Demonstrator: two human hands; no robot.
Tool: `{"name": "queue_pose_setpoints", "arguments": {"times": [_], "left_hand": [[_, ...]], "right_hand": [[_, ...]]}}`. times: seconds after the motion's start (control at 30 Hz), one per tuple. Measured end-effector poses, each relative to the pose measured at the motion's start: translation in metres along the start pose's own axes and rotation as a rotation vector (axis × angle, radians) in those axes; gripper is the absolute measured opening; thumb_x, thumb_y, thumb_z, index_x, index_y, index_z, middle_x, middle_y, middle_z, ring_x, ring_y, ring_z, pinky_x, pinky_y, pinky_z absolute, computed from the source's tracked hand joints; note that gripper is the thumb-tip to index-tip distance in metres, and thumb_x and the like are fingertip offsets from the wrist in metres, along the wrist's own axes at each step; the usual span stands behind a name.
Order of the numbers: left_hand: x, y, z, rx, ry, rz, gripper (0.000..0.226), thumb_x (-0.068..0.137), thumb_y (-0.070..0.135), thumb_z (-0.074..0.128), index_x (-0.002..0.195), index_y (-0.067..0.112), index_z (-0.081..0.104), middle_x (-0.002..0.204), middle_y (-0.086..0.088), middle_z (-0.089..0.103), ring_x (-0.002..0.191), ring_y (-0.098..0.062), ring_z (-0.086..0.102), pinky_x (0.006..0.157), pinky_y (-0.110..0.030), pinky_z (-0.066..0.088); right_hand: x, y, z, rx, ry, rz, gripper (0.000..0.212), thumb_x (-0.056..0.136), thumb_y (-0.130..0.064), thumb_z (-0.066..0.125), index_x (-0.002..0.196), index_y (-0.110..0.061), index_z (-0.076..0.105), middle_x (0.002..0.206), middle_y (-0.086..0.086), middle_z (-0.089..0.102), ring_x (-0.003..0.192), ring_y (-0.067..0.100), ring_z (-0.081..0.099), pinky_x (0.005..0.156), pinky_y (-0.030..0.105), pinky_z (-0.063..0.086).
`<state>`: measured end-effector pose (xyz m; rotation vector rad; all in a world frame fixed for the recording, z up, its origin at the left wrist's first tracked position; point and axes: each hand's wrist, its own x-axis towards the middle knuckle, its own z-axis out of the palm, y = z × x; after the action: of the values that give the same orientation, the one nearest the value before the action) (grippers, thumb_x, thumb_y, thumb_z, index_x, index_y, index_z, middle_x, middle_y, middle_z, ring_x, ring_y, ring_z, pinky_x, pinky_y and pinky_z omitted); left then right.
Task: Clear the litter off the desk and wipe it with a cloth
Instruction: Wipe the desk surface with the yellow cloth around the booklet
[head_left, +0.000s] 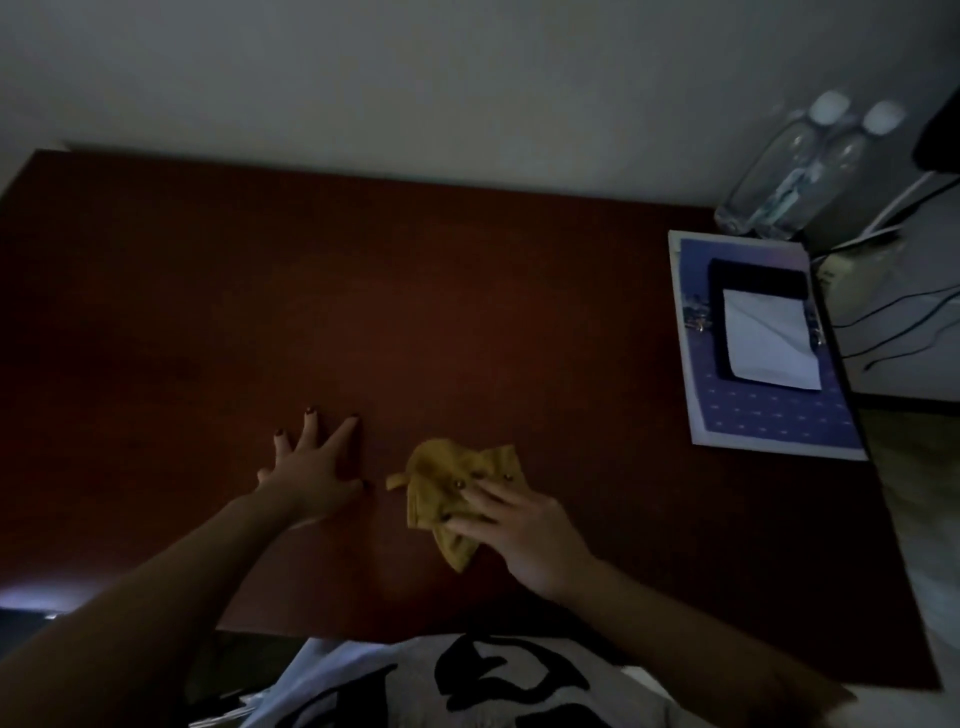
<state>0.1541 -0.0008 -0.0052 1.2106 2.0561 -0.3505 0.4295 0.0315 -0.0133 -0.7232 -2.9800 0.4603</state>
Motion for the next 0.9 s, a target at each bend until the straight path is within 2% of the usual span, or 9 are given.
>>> {"name": "queue_pose_setpoints", "arguments": {"times": [0.1,0.17,0.23,0.3,0.37,0.53,0.77,0.8,0.9], "left_hand": [[0.000,0.003,0.003,0.003,-0.045,-0.002,0.095,0.083,0.053,0.059,0.142,0.049,-0.016,0.153,-0.005,-0.031,0.139,-0.048,-0.018,0.110,-0.064,0.017],[-0.001,0.002,0.000,0.066,-0.059,0.002,0.096,0.083,0.057,0.058,0.139,0.051,-0.020,0.152,-0.003,-0.033,0.140,-0.045,-0.016,0.108,-0.064,0.019],[-0.003,0.000,-0.005,0.110,-0.076,0.009,0.095,0.083,0.059,0.056,0.139,0.051,-0.020,0.153,-0.003,-0.032,0.141,-0.044,-0.013,0.107,-0.064,0.019],[-0.005,0.001,-0.009,0.138,-0.095,0.018,0.095,0.083,0.058,0.056,0.140,0.051,-0.020,0.153,-0.004,-0.031,0.142,-0.043,-0.012,0.107,-0.064,0.020],[-0.007,0.002,-0.012,0.163,-0.111,0.023,0.096,0.084,0.057,0.057,0.140,0.049,-0.020,0.153,-0.005,-0.032,0.142,-0.044,-0.012,0.108,-0.063,0.019],[-0.011,0.005,-0.014,0.185,-0.134,0.039,0.098,0.084,0.057,0.058,0.140,0.048,-0.021,0.152,-0.008,-0.034,0.141,-0.046,-0.012,0.111,-0.059,0.018],[-0.017,0.005,-0.017,0.232,-0.114,0.080,0.092,0.088,0.052,0.053,0.143,0.044,-0.020,0.152,-0.013,-0.031,0.140,-0.050,-0.008,0.111,-0.060,0.015],[-0.017,0.006,-0.017,0.253,-0.107,0.079,0.090,0.089,0.052,0.052,0.143,0.043,-0.021,0.153,-0.014,-0.029,0.140,-0.050,-0.006,0.111,-0.061,0.014],[-0.017,0.010,-0.015,0.290,-0.083,0.076,0.087,0.092,0.051,0.047,0.143,0.040,-0.023,0.153,-0.017,-0.026,0.140,-0.051,-0.003,0.111,-0.063,0.013]], "right_hand": [[-0.016,0.026,-0.008,-0.098,-0.014,-0.136,0.041,0.084,-0.020,0.040,0.103,-0.039,0.072,0.115,-0.007,0.068,0.107,0.013,0.064,0.073,0.024,0.056],[-0.018,0.054,-0.017,-0.078,0.034,-0.113,0.045,0.081,-0.014,0.039,0.101,-0.037,0.073,0.114,-0.006,0.069,0.104,0.014,0.066,0.065,0.021,0.056],[-0.012,0.082,-0.030,-0.066,0.040,0.014,0.050,0.080,-0.008,0.037,0.108,-0.035,0.070,0.121,-0.001,0.065,0.108,0.017,0.064,0.062,0.026,0.058],[-0.002,0.111,-0.039,-0.078,-0.043,0.211,0.054,0.091,-0.005,0.038,0.129,-0.041,0.053,0.145,-0.003,0.043,0.131,0.016,0.044,0.086,0.040,0.054],[0.006,0.128,-0.044,-0.022,-0.136,0.446,0.059,0.096,-0.004,0.037,0.139,-0.044,0.036,0.155,-0.006,0.025,0.140,0.017,0.028,0.101,0.046,0.041],[0.033,0.097,-0.031,0.003,0.003,0.788,0.057,0.096,-0.004,0.035,0.141,-0.039,0.035,0.153,-0.001,0.029,0.135,0.025,0.034,0.096,0.043,0.041],[-0.016,0.022,-0.008,0.044,-0.006,0.648,0.063,0.091,0.006,0.043,0.139,-0.034,0.042,0.150,0.000,0.036,0.136,0.019,0.036,0.096,0.036,0.047],[-0.023,0.008,-0.007,0.061,0.027,0.607,0.065,0.086,0.010,0.051,0.135,-0.032,0.048,0.146,0.003,0.043,0.133,0.021,0.042,0.092,0.033,0.050],[-0.048,-0.029,-0.003,0.056,0.047,0.472,0.078,0.046,0.017,0.081,0.109,-0.027,0.071,0.116,0.005,0.068,0.102,0.022,0.067,0.054,0.020,0.055]]}}
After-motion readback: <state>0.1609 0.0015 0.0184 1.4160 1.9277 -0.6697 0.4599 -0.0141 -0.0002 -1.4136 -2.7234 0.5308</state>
